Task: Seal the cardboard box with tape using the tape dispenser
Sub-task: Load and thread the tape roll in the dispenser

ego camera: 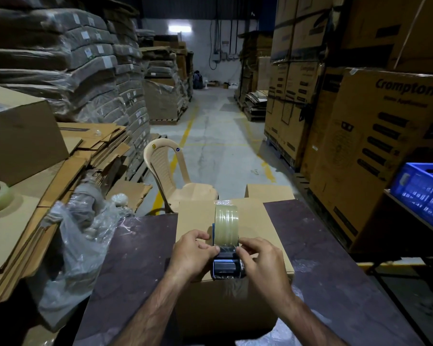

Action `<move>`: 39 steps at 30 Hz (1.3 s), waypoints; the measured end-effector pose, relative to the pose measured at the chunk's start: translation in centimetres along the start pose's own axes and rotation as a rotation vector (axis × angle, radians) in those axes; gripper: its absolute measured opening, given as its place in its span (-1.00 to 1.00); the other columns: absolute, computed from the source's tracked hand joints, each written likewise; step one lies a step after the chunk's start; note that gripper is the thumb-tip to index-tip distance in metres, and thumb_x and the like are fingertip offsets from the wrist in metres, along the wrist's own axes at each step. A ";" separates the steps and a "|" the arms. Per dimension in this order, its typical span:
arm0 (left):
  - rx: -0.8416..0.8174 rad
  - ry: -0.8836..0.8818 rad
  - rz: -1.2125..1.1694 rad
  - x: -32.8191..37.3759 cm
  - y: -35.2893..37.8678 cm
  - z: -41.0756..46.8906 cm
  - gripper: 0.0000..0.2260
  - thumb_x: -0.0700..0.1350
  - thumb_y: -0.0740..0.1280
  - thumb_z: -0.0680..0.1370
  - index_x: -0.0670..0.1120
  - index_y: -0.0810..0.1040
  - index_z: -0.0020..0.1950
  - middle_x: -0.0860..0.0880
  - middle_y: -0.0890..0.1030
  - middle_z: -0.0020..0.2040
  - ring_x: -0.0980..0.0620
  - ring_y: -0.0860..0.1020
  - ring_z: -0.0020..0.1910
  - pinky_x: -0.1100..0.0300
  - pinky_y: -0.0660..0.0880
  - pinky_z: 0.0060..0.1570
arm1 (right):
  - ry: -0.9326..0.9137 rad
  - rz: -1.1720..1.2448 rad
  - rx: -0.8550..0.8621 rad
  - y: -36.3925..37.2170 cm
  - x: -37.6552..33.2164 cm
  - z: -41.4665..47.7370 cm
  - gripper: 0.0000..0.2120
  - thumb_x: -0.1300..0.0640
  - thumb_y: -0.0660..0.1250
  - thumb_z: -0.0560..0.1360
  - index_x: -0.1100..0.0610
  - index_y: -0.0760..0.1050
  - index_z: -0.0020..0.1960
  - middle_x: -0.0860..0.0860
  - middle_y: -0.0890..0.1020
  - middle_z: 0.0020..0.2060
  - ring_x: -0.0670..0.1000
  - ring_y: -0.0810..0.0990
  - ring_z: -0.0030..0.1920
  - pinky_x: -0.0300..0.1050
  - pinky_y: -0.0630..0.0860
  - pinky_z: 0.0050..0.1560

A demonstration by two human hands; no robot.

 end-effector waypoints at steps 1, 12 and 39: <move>-0.008 -0.017 -0.039 0.0 0.1 0.1 -0.73 -0.13 0.48 0.45 -0.02 0.50 0.10 -0.04 0.69 -0.18 0.02 0.67 -0.17 0.07 0.63 -0.20 | 0.015 0.004 -0.008 0.1 0.1 0.0 -0.79 0.17 0.42 0.46 0.10 0.63 0.09 -0.11 0.64 -0.13 -0.17 0.59 -0.15 -0.25 0.58 -0.09; -0.125 -0.245 -0.545 0.4 0.6 -0.2 -0.74 -0.40 0.35 0.49 -0.19 0.51 0.13 -0.19 0.63 -0.18 -0.02 0.62 -0.40 0.24 0.52 -0.51 | -0.136 -0.096 -0.042 0.4 0.0 -1.1 -0.87 0.15 0.41 0.47 0.06 0.63 0.01 -0.11 0.56 -0.25 -0.15 0.50 -0.23 -0.29 0.44 -0.17; -0.095 0.072 -0.116 -0.2 -1.5 -0.3 -0.81 -0.19 0.45 0.48 -0.07 0.57 0.06 0.00 0.72 -0.19 0.09 0.68 -0.15 0.21 0.60 -0.21 | -0.130 -0.226 -0.075 1.4 -1.6 -0.4 -0.91 0.05 0.37 0.50 0.07 0.54 -0.11 -0.09 0.48 -0.15 -0.11 0.45 -0.13 -0.23 0.51 -0.10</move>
Point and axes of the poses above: each hand's wrist, its own z-axis towards the middle knuckle, its own y-axis out of the palm, x = y × z, the point moved 3 cm from there along z, towards the middle knuckle
